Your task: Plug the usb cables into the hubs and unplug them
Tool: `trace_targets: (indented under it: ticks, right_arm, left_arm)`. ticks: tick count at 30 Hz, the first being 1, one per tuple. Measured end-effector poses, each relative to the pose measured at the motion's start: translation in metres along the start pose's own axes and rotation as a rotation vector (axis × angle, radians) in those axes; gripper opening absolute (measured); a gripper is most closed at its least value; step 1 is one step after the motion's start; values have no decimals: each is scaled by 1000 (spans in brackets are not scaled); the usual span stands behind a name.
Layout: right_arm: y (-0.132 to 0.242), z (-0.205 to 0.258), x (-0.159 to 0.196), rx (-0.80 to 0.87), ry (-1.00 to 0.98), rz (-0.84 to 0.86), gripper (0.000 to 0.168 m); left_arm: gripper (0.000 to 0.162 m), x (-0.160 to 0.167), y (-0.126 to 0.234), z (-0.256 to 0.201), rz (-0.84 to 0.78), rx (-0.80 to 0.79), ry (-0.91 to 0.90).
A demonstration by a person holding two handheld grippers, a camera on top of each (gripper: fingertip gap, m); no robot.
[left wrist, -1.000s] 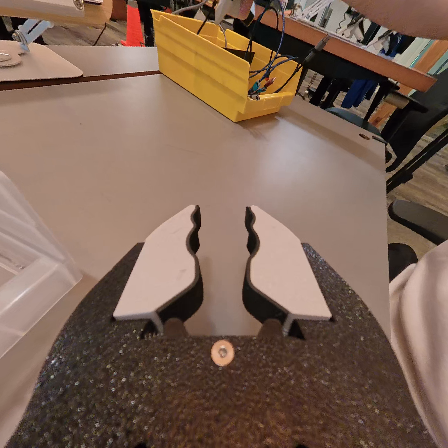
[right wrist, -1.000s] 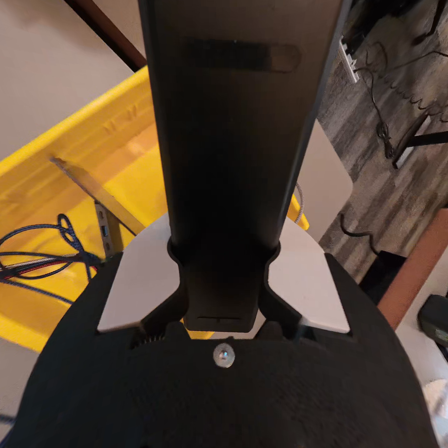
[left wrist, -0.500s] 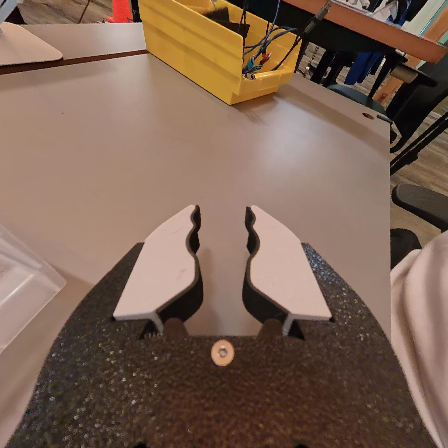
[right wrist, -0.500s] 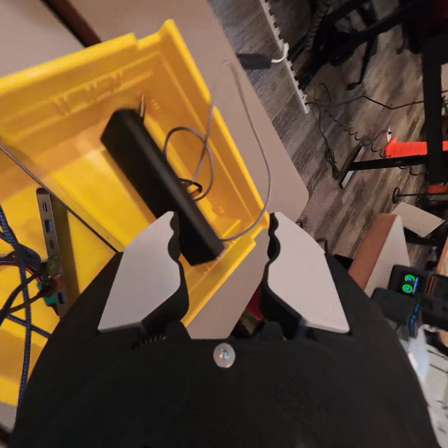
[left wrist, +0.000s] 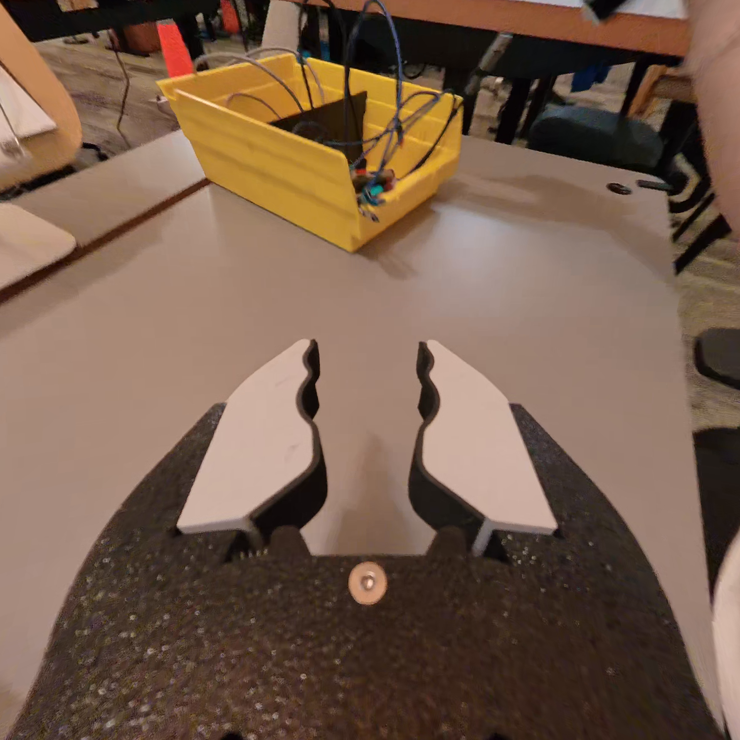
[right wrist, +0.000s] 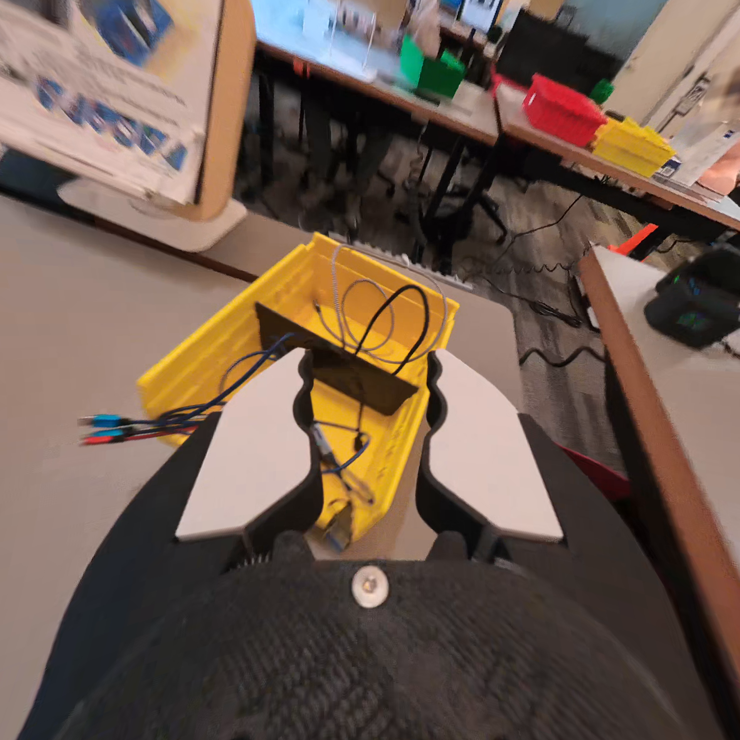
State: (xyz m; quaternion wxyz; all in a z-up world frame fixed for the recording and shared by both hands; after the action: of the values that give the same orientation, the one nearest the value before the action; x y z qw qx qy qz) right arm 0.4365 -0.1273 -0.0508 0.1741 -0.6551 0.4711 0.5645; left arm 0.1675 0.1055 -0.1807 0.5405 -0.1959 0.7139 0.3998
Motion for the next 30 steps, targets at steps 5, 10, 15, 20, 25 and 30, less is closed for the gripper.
trace_targets:
  ticks: [5, 10, 15, 20, 25, 30]
  right_arm:
    - [47, 34, 55, -42, -168, -91, 46]
    - [47, 39, 77, -17, -123, -30, 50]
    - [60, 32, 61, -9, -146, -111, 58]
    - [65, 35, 56, -57, -167, -131, 62]
    - [71, 44, 46, -108, -174, -173, 63]
    - [78, 50, 36, -121, -153, -198, 63]
  left_arm:
    - [58, -79, -67, 32, 82, 1, 94]
    - [64, -116, -153, 79, 270, -18, 279]
    - [65, -110, -216, 111, 471, -114, 466]
    - [68, -69, -256, 124, 651, -194, 532]
    - [17, -42, -257, 124, 739, -258, 417]
    - [15, -18, -201, 100, 782, -145, 313]
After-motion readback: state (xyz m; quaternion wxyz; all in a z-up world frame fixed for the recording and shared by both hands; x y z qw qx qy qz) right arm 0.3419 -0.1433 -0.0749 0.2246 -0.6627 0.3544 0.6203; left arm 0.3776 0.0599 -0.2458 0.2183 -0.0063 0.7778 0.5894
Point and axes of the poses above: each gripper's, where its closed fingertips meet, y back along the fingers, x out of its underside, z = x × y across the jaws, the point moved 2 cm from there along y, back along the fingers, and after that the axes turned 8 degrees about x, right-handed, at the moved point
